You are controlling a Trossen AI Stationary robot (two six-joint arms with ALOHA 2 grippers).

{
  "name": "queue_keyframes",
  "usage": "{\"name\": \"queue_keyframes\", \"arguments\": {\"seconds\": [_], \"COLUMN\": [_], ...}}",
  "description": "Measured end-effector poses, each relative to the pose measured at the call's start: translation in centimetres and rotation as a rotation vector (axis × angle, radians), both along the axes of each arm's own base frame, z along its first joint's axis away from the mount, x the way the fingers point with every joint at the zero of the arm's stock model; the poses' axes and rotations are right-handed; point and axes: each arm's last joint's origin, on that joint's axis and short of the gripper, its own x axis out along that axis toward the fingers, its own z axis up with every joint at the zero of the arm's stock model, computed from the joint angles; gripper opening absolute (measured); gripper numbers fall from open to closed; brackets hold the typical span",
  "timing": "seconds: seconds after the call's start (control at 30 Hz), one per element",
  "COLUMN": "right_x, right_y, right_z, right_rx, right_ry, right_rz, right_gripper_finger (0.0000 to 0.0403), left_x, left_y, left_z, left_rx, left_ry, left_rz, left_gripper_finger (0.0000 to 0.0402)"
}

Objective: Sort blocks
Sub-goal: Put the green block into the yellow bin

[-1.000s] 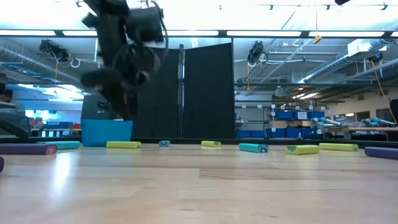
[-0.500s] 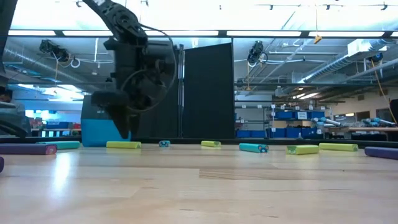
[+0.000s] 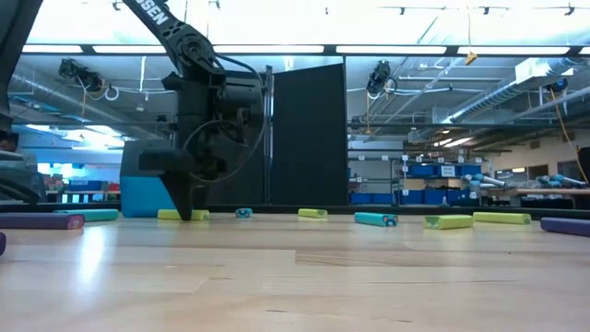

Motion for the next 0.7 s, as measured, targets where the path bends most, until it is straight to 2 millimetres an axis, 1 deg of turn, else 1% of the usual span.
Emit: {"name": "queue_keyframes", "arguments": {"seconds": [0.07,0.2,0.23,0.43,0.53,0.6,0.7], "right_x": [0.0,0.0,0.0,0.0,0.0,0.0,0.0], "right_y": [0.0,0.0,0.0,-0.1,-0.1,-0.1,-0.1], "right_z": [0.0,0.0,0.0,0.0,0.0,0.0,0.0], "right_rx": [-0.002,-0.003,-0.004,-0.011,-0.011,-0.011,-0.015], "right_ry": [0.002,0.002,0.003,0.009,0.009,0.010,0.012], "right_rz": [0.002,0.002,0.002,0.002,0.002,0.003,0.007], "right_gripper_finger": [0.0262,0.0259,0.0258,0.0256,0.0256,0.0255,0.0252], "left_x": [0.0,0.0,0.0,0.0,0.2,0.5,1.0], "left_y": [0.0,-0.1,0.0,0.0,0.0,-0.1,-0.4], "left_z": [0.0,-0.1,-0.1,-0.1,0.4,1.3,4.2], "left_rx": [0.000,-0.005,-0.003,0.004,0.019,0.048,0.081], "left_ry": [0.001,0.003,0.003,0.000,-0.001,-0.020,-0.127], "left_rz": [-0.019,-0.031,-0.030,-0.030,-0.030,-0.032,-0.040], "left_gripper_finger": [0.0180,0.0111,0.0100,0.0100,0.0100,0.0100,0.0100]}}
